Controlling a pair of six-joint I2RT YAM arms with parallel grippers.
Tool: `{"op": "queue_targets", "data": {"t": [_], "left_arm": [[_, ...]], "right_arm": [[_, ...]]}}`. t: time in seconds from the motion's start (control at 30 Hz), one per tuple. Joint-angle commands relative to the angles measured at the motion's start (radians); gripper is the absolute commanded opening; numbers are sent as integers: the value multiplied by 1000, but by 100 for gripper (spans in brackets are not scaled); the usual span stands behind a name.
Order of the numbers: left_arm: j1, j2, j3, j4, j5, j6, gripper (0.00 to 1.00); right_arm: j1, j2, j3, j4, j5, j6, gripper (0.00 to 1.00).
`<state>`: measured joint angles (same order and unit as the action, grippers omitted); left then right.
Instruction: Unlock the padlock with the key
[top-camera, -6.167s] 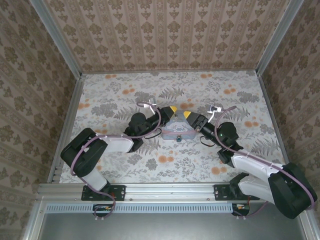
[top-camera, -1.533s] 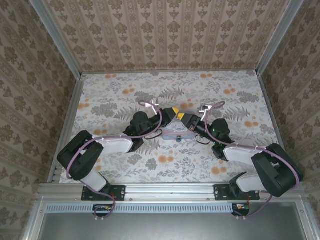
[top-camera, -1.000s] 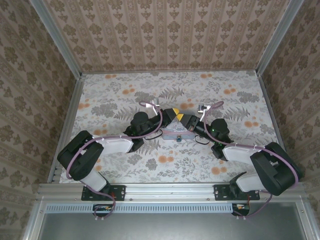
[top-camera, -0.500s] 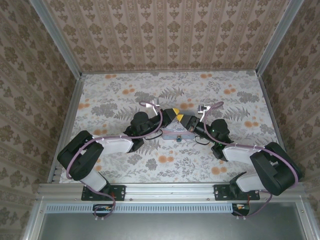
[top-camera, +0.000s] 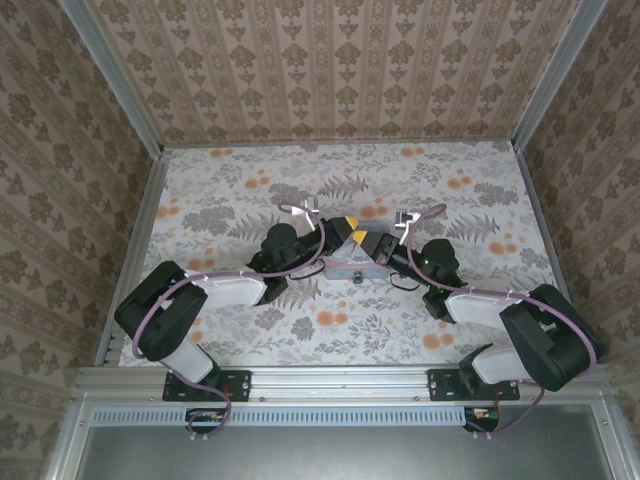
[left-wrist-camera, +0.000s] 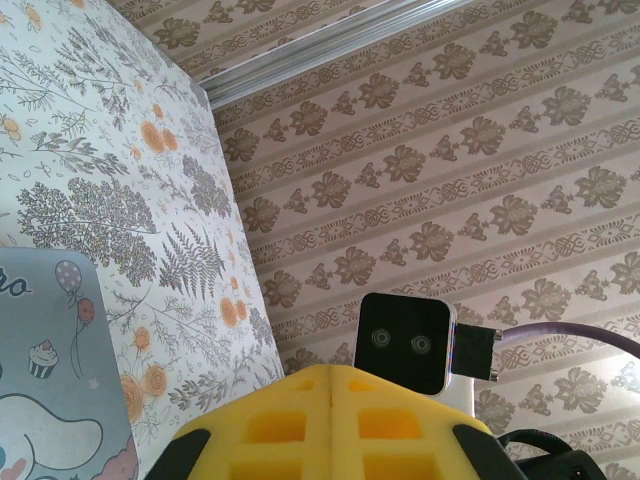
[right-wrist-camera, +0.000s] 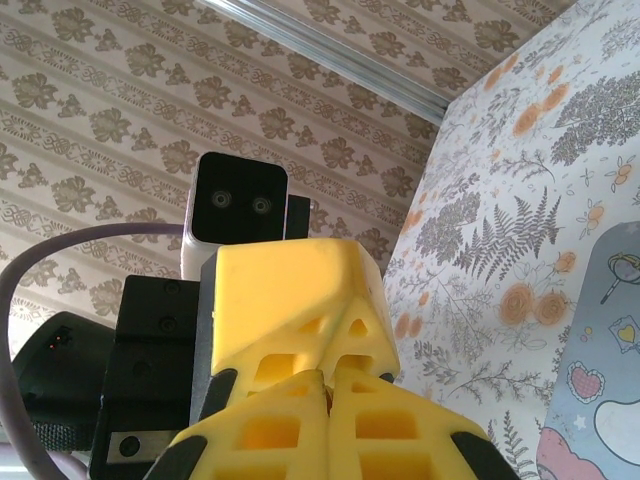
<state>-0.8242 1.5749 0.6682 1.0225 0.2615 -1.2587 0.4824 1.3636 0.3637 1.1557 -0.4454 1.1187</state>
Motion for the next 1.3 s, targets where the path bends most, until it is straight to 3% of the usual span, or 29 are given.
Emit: {"op": "queue_targets", "data": {"t": [0.0,0.03,0.1,0.2,0.27,0.4,0.57,0.7,0.93,1.27], "left_arm": [[-7,-39,19,8,-3,33,0],[-6,-45,18,6,-4,36,3],[6,-61,8,-6,-4,34,28],[36,-105,-25,-27,-7,33,55],[59,-154,-58,-55,-11,35,64],[90,-259,-102,-232,17,78,73],[55,-365,-29,-736,76,339,77],[-35,-361,8,-946,35,481,77],[-146,-296,-63,-855,-50,445,73],[-224,-15,-34,-649,-130,482,60]], "right_arm": [[7,-19,-25,2,31,-18,0],[6,-23,-26,-2,33,-22,0],[3,-30,-33,-9,32,-25,0],[-5,-49,-38,-37,27,-32,0],[-9,-66,-40,-63,29,-41,0],[-26,-90,-18,-156,30,-55,0],[-80,-86,41,-336,55,-58,0],[-125,-19,76,-346,19,-21,0],[-162,99,139,-346,-22,24,0],[-164,103,195,-456,-14,36,0]]}}
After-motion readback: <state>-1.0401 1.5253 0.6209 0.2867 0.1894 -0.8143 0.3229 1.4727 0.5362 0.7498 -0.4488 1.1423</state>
